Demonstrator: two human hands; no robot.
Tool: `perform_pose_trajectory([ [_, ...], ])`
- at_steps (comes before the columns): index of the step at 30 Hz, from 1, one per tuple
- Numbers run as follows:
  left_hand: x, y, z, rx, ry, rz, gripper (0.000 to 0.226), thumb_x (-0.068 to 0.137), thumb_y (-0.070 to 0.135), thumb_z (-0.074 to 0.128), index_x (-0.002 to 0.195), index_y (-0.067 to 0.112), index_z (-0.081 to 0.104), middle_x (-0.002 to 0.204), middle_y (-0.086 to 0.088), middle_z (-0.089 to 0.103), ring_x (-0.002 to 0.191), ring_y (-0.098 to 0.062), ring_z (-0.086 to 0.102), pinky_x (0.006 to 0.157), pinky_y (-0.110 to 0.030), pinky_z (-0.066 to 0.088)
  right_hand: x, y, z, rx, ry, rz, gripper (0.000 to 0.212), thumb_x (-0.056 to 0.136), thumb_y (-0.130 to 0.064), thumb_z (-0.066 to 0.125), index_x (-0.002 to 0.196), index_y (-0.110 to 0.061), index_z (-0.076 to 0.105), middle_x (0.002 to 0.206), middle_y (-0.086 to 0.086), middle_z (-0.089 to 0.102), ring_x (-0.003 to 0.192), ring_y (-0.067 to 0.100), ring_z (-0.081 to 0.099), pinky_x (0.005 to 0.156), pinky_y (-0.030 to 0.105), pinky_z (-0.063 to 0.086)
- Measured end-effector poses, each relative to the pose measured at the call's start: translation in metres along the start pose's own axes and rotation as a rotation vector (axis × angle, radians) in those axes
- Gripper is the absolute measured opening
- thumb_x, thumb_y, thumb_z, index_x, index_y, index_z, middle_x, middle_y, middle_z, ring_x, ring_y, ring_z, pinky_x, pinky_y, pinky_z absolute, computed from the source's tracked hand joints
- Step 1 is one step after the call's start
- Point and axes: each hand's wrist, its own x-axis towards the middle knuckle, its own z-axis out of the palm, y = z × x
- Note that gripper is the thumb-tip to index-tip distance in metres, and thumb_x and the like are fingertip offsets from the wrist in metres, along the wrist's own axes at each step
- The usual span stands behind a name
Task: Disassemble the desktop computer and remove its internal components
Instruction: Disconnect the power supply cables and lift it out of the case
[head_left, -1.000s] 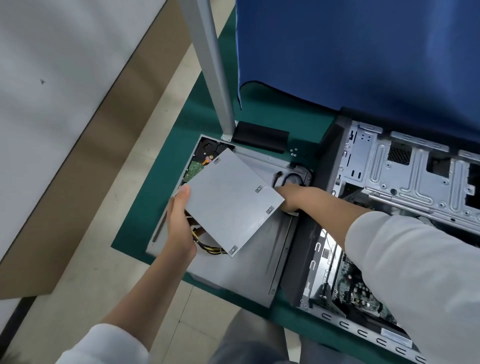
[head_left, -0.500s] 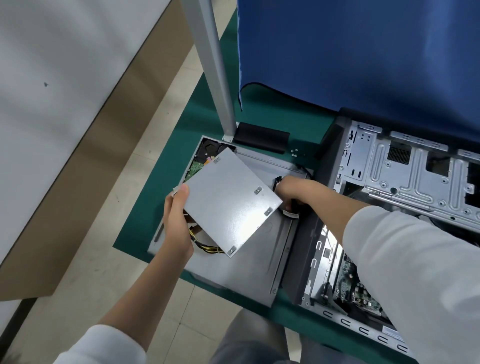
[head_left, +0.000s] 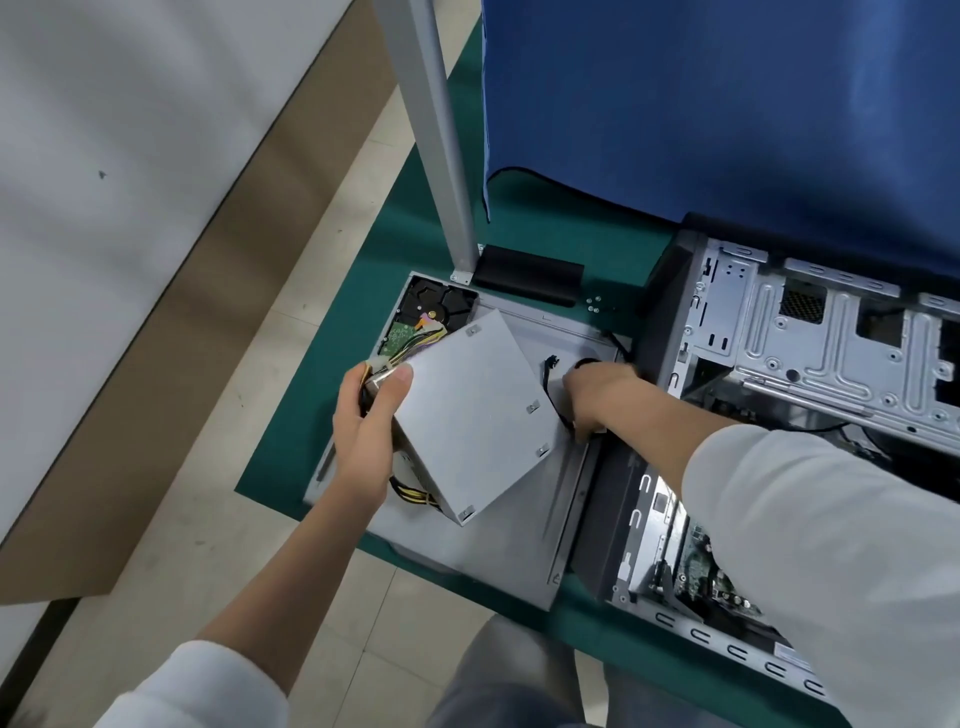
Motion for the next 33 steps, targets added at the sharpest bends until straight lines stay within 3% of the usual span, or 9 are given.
perform_pose_trajectory([
  [4, -0.003, 0.005, 0.002, 0.068, -0.025, 0.072, 0.031, 0.061, 0.069, 0.063, 0.089, 0.061, 0.054, 0.091, 0.027, 0.065, 0.091, -0.006, 0.065, 0.076, -0.027, 0.053, 0.0, -0.002, 0.003, -0.104, 0.1, 0.008, 0.034, 0.087, -0.012, 0.055, 0.121, -0.015, 0.056, 0.12, 0.001, 0.056, 0.11, 0.021, 0.055, 0.074, 0.029, 0.037],
  [7, -0.003, 0.006, 0.001, 0.124, -0.037, 0.13, 0.044, 0.062, 0.069, 0.066, 0.103, 0.055, 0.053, 0.105, 0.021, 0.062, 0.102, -0.007, 0.062, 0.092, -0.037, 0.052, -0.003, 0.002, -0.006, -0.008, 0.179, 0.019, 0.024, 0.086, -0.012, 0.05, 0.108, -0.017, 0.056, 0.108, 0.0, 0.06, 0.095, 0.021, 0.058, 0.069, 0.028, 0.038],
  [10, -0.003, 0.013, 0.004, 0.296, -0.048, 0.253, 0.054, 0.065, 0.07, 0.065, 0.111, 0.047, 0.052, 0.116, 0.018, 0.057, 0.112, -0.006, 0.055, 0.098, -0.04, 0.047, -0.01, 0.014, -0.021, 0.116, 0.277, 0.033, 0.007, 0.085, -0.011, 0.048, 0.091, -0.015, 0.049, 0.079, -0.002, 0.05, 0.075, 0.021, 0.052, 0.061, 0.028, 0.038],
  [14, -0.003, 0.037, 0.026, 0.62, -0.02, 0.496, 0.056, 0.062, 0.076, 0.059, 0.111, 0.053, 0.048, 0.107, 0.021, 0.053, 0.099, 0.007, 0.05, 0.077, -0.022, 0.044, -0.023, 0.035, -0.038, 0.22, 0.435, -0.002, 0.006, 0.085, -0.007, 0.048, 0.086, -0.011, 0.044, 0.073, 0.003, 0.047, 0.061, 0.02, 0.048, 0.05, 0.027, 0.034],
  [17, -0.002, 0.058, 0.049, 0.876, -0.04, 0.719, 0.062, 0.061, 0.078, 0.057, 0.114, 0.047, 0.05, 0.096, 0.015, 0.047, 0.085, -0.001, 0.05, 0.057, -0.019, 0.04, -0.028, 0.044, -0.038, 0.243, 0.544, 0.039, 0.025, 0.087, -0.011, 0.05, 0.112, -0.01, 0.045, 0.071, 0.003, 0.049, 0.058, 0.02, 0.046, 0.048, 0.025, 0.032],
  [21, 0.003, 0.073, 0.075, 1.1, -0.102, 0.992, 0.066, 0.06, 0.075, 0.059, 0.114, 0.037, 0.058, 0.095, 0.002, 0.047, 0.086, -0.016, 0.051, 0.052, -0.023, 0.038, -0.027, 0.052, -0.028, 0.37, 0.642, 0.018, 0.047, 0.088, -0.012, 0.049, 0.134, -0.01, 0.039, 0.104, 0.012, 0.061, 0.089, 0.033, 0.059, 0.062, 0.033, 0.042],
  [25, 0.006, 0.069, 0.094, 1.226, -0.157, 1.051, 0.065, 0.058, 0.068, 0.067, 0.114, 0.034, 0.059, 0.099, -0.004, 0.046, 0.089, -0.022, 0.047, 0.05, -0.026, 0.041, -0.025, 0.058, -0.022, 0.569, 0.716, -0.051, 0.055, 0.09, -0.013, 0.049, 0.143, -0.014, 0.033, 0.119, 0.013, 0.06, 0.107, 0.033, 0.057, 0.081, 0.038, 0.049],
  [30, 0.005, 0.056, 0.111, 1.327, -0.121, 1.208, 0.064, 0.051, 0.057, 0.074, 0.108, 0.03, 0.062, 0.093, -0.01, 0.047, 0.085, -0.027, 0.044, 0.054, -0.026, 0.033, -0.029, 0.069, -0.022, 0.774, 0.668, -0.184, 0.061, 0.088, -0.013, 0.055, 0.145, -0.016, 0.032, 0.099, 0.005, 0.062, 0.096, 0.025, 0.059, 0.075, 0.029, 0.045],
  [33, 0.002, 0.047, 0.115, 1.367, -0.131, 1.273, 0.068, 0.046, 0.048, 0.078, 0.109, 0.028, 0.063, 0.09, -0.011, 0.047, 0.081, -0.028, 0.046, 0.058, -0.029, 0.037, -0.03, 0.066, -0.026, 0.719, 0.598, -0.17, 0.076, 0.085, -0.012, 0.055, 0.15, -0.018, 0.016, 0.085, 0.006, 0.062, 0.078, 0.022, 0.059, 0.065, 0.037, 0.05],
])
